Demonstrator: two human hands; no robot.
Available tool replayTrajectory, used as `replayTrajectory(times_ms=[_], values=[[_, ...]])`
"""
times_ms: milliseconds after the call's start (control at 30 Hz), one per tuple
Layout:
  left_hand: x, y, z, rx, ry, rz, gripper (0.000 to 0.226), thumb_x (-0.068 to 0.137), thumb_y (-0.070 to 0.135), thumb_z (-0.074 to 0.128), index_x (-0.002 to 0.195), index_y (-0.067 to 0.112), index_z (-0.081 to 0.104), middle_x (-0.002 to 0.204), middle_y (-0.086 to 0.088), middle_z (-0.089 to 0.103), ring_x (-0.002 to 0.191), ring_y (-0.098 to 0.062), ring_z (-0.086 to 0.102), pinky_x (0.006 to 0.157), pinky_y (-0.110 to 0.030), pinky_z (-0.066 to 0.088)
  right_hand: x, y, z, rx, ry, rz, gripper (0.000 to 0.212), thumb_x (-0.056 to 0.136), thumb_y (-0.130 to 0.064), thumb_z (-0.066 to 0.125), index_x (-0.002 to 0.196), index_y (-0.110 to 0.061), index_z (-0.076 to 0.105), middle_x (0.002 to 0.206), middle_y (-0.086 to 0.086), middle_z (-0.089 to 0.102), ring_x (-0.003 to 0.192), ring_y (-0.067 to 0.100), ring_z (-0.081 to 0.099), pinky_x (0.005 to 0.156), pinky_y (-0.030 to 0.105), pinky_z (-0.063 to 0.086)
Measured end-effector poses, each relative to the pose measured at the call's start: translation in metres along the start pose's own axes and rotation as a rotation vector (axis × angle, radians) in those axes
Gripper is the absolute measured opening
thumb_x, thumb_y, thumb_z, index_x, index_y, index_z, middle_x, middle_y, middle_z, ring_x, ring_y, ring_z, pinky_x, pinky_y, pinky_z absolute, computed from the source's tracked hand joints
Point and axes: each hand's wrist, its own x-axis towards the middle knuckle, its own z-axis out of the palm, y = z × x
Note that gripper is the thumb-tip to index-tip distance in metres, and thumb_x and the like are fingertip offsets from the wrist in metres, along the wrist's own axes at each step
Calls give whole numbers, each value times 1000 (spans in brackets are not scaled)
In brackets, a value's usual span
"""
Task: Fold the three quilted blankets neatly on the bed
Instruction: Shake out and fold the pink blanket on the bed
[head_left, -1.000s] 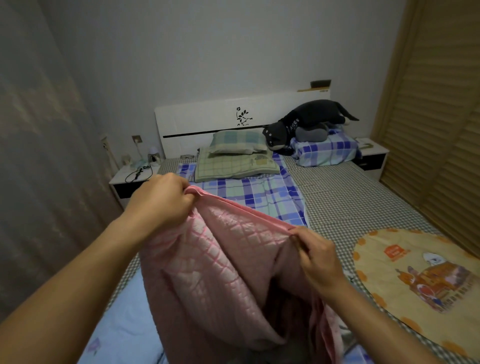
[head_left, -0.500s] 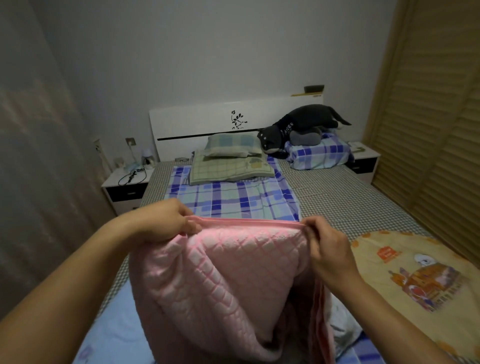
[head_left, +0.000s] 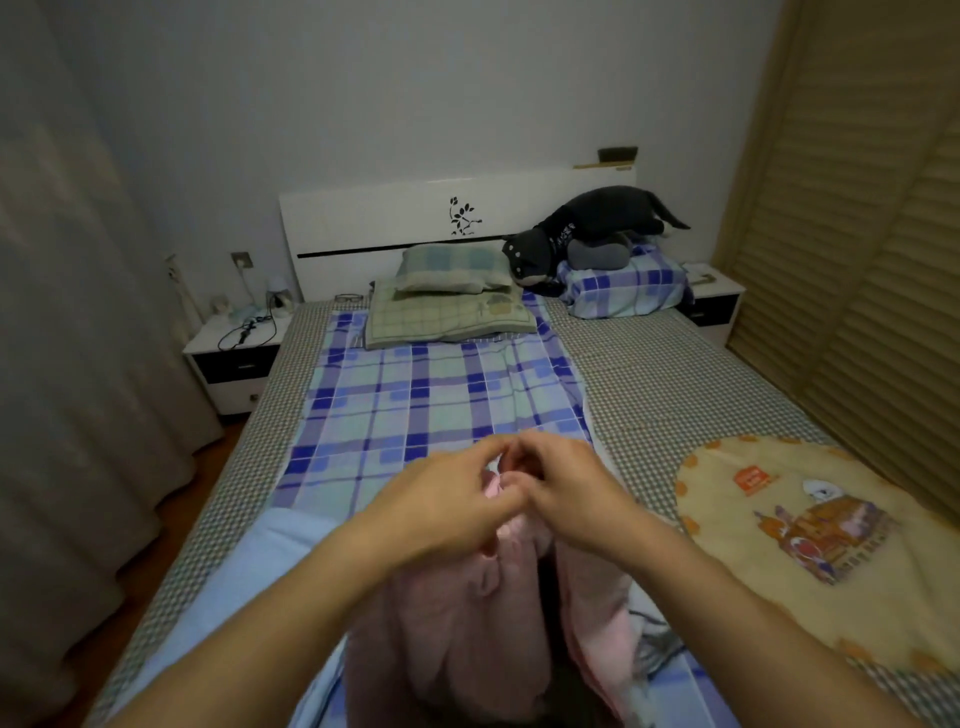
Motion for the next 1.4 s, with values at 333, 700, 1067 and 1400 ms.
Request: replayTrajectory(times_ms=[333,700,1067,1400], values=[[4,12,-2,165,163,-43,35,84,57,51,68,30,66,51,18,64,60,-5,62,64,-34,55,-42,40,22,448,180,189,41,74,-33,78,110,-28,60,105,-11,64,101,6,61,86,25,51],[13,37,-38,305,294,-16,38,85,53,49,67,26,67,51,10,64,58,-11,59,59,-36,55,-19,36,42,-118,625,266,63,69,-30,65,130,-23,52,123,0,48,111,20,42,91,34,40],[0,8,-54,275,467,-88,32,79,51,49,64,27,65,59,8,67,70,-18,63,64,-36,56,-44,164,-39,-275,232,707,23,71,-6,55,78,-22,70,71,2,68,79,31,66,67,32,53],[35,-63,-41,-107,842,-383,38,80,46,52,61,15,61,60,-6,60,63,-32,57,57,-32,42,-117,237,-30,-201,-36,723,17,83,-23,71,68,-30,67,69,-4,69,70,17,63,62,29,44]])
